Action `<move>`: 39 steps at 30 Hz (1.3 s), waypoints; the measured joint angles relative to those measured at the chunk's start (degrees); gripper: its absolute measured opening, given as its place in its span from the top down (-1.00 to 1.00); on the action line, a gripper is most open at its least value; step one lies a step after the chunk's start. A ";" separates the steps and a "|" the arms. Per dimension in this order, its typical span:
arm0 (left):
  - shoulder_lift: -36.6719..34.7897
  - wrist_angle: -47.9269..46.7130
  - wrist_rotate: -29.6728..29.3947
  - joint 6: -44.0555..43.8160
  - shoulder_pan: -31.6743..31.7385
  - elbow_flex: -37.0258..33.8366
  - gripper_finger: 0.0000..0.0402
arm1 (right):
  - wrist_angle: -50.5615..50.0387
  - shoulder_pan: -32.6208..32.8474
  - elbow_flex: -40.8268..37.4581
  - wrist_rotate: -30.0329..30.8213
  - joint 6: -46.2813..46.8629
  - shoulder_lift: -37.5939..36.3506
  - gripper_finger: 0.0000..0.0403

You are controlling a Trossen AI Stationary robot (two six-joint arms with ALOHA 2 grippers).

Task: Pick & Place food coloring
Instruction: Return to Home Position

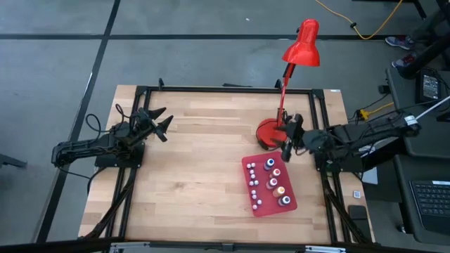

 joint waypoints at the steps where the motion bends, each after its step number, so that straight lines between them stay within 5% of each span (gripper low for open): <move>1: 0.00 0.00 0.00 0.00 0.02 0.00 -0.32 | 1.79 -1.44 -1.50 1.22 -0.43 -0.66 -0.12; 11: 0.00 0.00 0.00 0.00 0.01 -0.01 -0.32 | 22.50 -11.75 -16.10 8.29 -0.38 -8.02 -0.12; 39: 0.01 0.00 0.01 0.00 0.02 0.00 -0.32 | 35.06 -20.85 -35.77 8.11 -9.81 -29.16 -0.12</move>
